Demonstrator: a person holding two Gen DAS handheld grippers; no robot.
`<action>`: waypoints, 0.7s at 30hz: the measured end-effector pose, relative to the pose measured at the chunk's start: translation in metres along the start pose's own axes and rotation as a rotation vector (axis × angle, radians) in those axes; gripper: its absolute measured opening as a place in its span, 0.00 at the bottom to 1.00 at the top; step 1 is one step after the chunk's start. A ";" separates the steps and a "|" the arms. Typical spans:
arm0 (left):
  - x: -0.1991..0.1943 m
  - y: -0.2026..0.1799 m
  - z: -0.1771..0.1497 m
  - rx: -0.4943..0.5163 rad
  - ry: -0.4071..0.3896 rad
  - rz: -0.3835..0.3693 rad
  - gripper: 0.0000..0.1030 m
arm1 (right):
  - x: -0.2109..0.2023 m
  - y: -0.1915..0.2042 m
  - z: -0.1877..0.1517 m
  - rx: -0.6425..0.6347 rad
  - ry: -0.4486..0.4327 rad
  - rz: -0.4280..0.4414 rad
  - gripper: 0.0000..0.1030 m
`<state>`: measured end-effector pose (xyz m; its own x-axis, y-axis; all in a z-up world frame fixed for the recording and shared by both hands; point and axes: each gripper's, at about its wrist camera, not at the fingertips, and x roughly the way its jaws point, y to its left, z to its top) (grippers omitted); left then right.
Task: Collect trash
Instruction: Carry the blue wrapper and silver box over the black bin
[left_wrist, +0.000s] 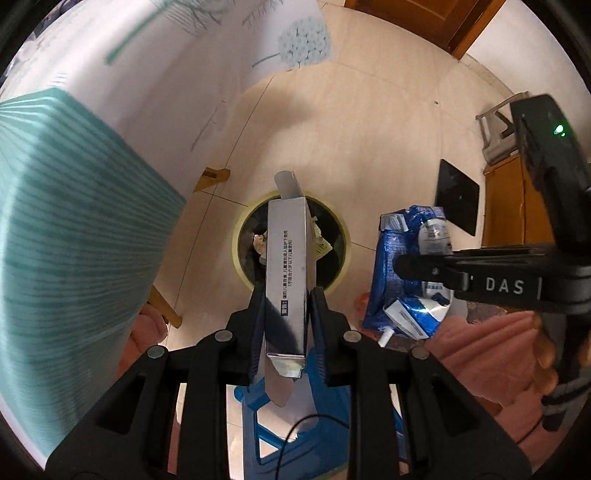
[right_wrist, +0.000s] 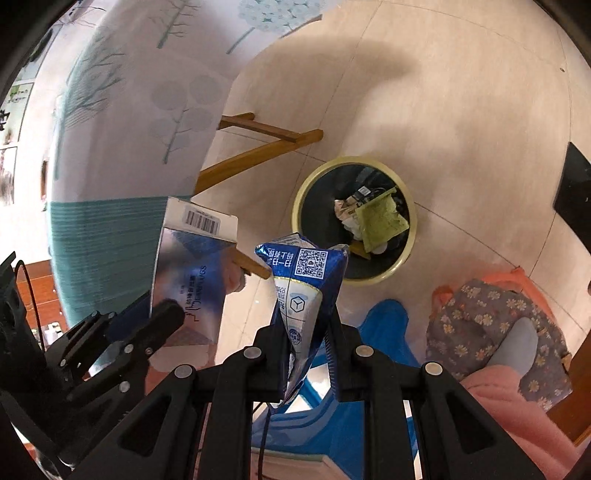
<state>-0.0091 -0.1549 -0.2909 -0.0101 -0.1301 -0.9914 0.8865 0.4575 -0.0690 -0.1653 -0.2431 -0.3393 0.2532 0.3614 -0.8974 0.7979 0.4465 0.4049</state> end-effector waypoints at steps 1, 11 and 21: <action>0.006 -0.003 -0.002 0.001 0.001 0.003 0.20 | 0.006 -0.002 0.004 -0.002 0.006 -0.018 0.16; 0.081 -0.015 0.021 0.023 0.061 0.038 0.21 | 0.091 -0.026 0.039 0.006 0.124 -0.134 0.16; 0.136 0.006 0.032 -0.010 0.141 0.057 0.22 | 0.156 -0.041 0.068 0.053 0.246 -0.122 0.31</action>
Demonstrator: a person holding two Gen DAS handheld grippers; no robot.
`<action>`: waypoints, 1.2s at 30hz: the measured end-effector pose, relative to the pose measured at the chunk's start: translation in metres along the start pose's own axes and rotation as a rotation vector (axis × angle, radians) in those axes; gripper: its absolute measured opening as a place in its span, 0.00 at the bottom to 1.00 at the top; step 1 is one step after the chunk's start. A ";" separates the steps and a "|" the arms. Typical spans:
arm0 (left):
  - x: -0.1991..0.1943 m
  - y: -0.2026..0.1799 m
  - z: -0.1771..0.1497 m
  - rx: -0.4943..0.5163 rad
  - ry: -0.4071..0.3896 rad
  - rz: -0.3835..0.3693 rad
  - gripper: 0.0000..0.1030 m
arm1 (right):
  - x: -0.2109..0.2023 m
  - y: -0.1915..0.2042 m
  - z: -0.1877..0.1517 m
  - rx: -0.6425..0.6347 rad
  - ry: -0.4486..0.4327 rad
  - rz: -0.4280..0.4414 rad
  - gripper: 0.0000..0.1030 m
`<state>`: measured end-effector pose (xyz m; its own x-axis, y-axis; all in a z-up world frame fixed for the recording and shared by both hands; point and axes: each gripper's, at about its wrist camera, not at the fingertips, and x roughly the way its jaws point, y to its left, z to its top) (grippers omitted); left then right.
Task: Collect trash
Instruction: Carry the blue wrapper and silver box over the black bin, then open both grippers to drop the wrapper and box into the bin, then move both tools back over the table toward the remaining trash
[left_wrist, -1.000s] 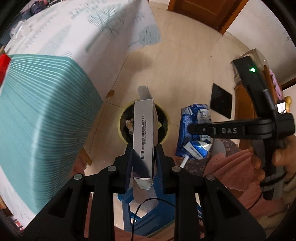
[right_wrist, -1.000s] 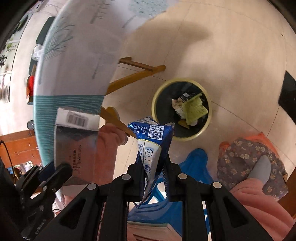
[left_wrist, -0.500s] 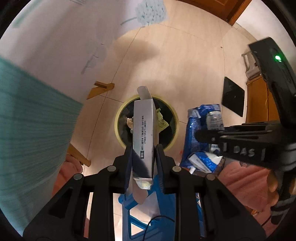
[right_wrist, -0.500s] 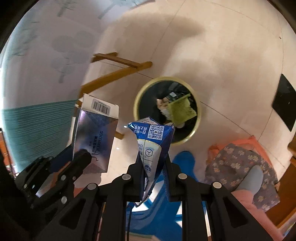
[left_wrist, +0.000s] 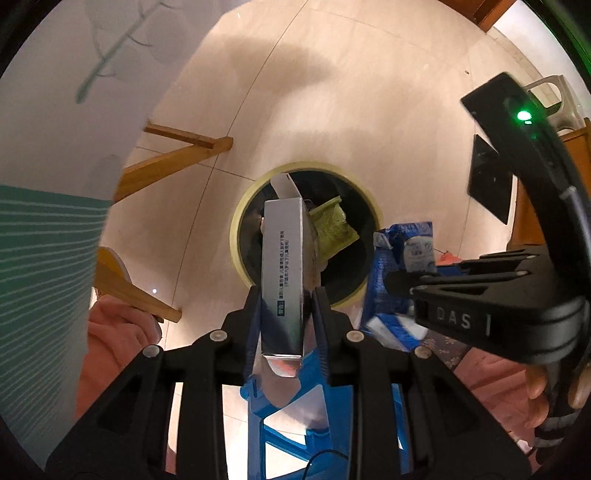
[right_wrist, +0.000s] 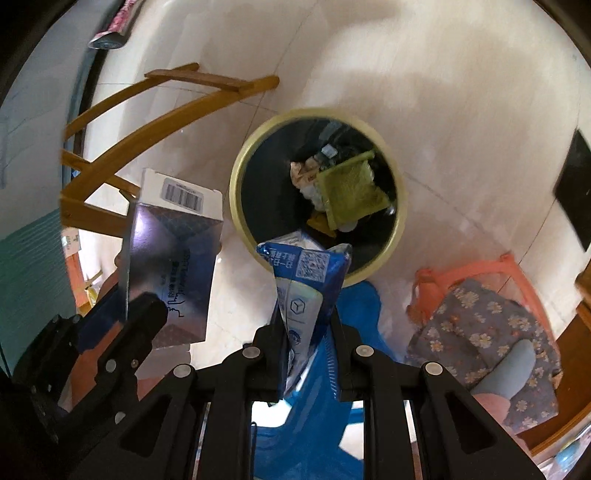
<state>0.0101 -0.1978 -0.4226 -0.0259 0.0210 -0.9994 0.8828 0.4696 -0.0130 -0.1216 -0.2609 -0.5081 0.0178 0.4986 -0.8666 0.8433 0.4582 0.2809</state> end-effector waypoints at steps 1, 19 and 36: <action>0.005 0.001 0.003 0.001 0.005 0.000 0.22 | 0.006 -0.002 0.005 0.013 0.008 -0.006 0.48; 0.027 0.012 0.007 -0.073 0.039 -0.009 0.57 | 0.003 -0.016 0.007 -0.031 -0.102 -0.178 0.64; -0.049 0.014 -0.031 -0.137 -0.031 -0.022 0.57 | -0.071 0.013 -0.063 -0.044 -0.204 -0.177 0.64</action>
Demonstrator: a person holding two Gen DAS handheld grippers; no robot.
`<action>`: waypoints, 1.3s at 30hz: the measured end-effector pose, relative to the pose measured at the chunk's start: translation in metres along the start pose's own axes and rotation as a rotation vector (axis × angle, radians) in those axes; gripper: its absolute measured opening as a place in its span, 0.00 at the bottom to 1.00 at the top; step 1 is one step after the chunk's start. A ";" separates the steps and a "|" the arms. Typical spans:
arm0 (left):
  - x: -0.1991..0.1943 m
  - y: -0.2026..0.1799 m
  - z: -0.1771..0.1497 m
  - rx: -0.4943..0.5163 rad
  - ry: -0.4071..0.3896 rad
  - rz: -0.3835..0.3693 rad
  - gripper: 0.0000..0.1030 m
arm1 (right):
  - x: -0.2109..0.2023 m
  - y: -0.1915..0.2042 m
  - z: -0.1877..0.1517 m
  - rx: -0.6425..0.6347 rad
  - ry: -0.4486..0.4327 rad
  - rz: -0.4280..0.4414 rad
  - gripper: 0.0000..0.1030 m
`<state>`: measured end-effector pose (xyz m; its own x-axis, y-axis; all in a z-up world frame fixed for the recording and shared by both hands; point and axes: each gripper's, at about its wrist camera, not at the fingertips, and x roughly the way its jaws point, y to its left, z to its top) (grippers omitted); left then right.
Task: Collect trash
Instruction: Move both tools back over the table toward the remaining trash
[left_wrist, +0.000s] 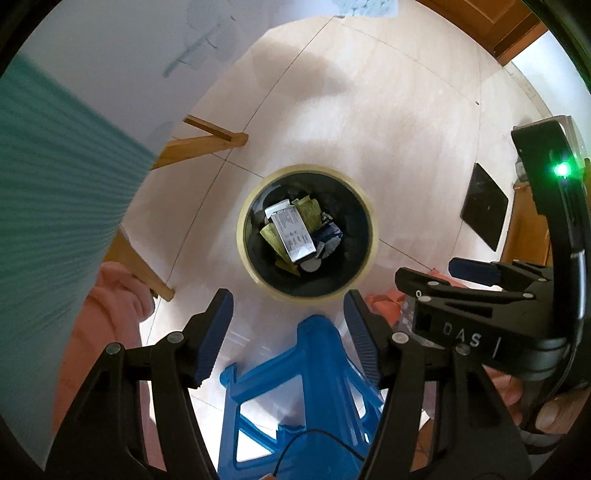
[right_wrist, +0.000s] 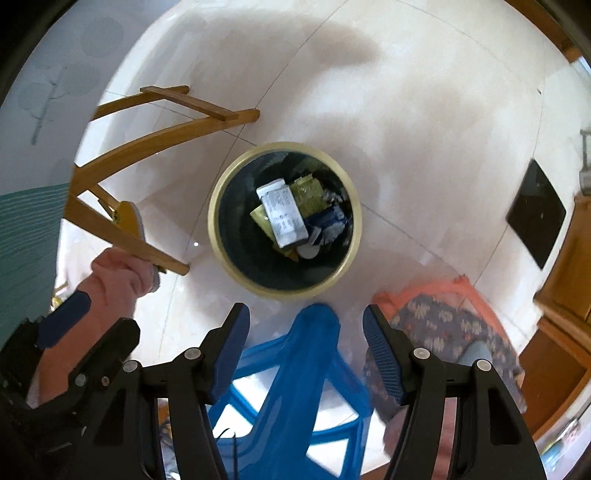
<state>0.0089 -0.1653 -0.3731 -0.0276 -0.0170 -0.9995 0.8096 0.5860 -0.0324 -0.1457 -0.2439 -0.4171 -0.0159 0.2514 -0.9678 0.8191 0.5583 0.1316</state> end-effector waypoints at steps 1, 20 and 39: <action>-0.010 -0.001 -0.004 0.006 -0.004 0.003 0.57 | -0.012 0.001 -0.006 0.002 -0.008 0.013 0.64; -0.212 0.080 -0.082 -0.016 -0.215 -0.090 0.57 | -0.201 0.100 -0.086 -0.178 -0.188 0.109 0.64; -0.319 0.277 -0.104 -0.228 -0.382 0.000 0.57 | -0.324 0.359 -0.029 -0.486 -0.364 0.153 0.63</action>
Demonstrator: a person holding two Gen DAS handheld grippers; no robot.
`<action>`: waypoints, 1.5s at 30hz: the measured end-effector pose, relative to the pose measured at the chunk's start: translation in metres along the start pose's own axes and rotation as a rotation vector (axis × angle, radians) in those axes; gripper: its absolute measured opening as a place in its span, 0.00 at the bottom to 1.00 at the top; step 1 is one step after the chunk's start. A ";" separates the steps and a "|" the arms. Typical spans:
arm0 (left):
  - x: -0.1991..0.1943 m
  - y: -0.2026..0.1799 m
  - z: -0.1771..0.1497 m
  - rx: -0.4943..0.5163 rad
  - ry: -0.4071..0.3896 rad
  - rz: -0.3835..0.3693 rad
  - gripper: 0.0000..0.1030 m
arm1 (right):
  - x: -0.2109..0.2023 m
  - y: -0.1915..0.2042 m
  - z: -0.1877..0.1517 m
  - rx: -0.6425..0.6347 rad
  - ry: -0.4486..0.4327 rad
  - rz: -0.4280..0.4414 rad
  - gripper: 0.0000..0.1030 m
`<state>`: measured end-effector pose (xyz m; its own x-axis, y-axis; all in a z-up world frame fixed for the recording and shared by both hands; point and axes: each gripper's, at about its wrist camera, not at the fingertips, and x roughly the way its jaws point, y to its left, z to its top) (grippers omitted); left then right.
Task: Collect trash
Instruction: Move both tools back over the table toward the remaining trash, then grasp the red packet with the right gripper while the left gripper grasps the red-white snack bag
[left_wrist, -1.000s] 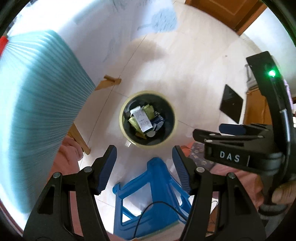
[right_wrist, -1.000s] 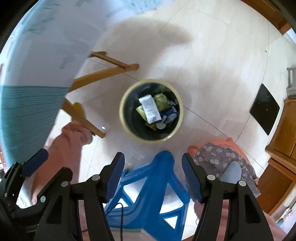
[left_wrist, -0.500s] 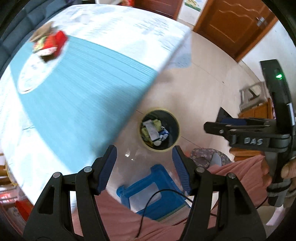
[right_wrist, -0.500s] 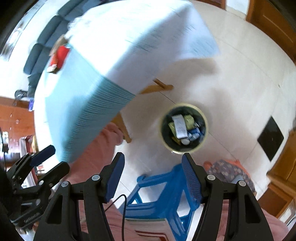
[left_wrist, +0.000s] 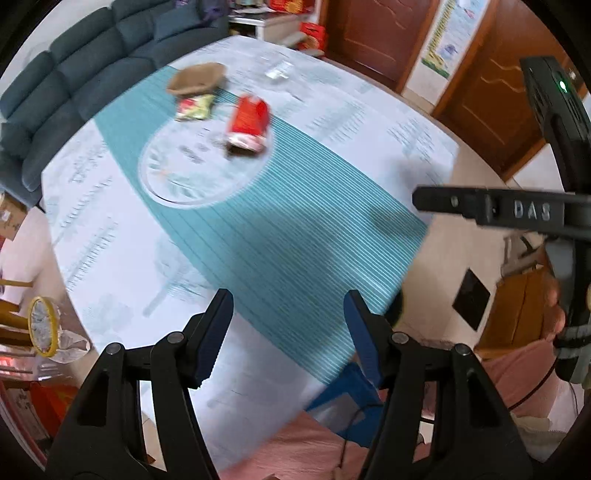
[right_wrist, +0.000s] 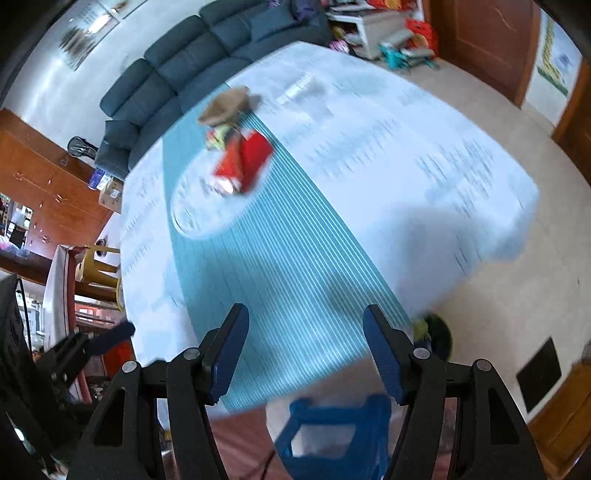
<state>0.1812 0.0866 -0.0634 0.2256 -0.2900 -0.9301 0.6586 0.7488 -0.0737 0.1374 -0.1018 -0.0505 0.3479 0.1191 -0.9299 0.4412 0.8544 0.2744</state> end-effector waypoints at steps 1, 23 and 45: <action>-0.001 0.009 0.005 -0.009 -0.008 0.007 0.57 | 0.005 0.012 0.014 -0.006 -0.005 0.000 0.64; 0.064 0.146 0.123 -0.207 -0.069 0.029 0.57 | 0.180 0.073 0.145 0.074 0.064 -0.007 0.64; 0.170 0.167 0.246 -0.380 -0.056 -0.012 0.67 | 0.189 0.045 0.169 -0.006 -0.023 0.046 0.34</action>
<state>0.5059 0.0159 -0.1452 0.2651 -0.3243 -0.9081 0.3509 0.9096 -0.2224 0.3630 -0.1262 -0.1727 0.3866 0.1466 -0.9105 0.4194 0.8513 0.3152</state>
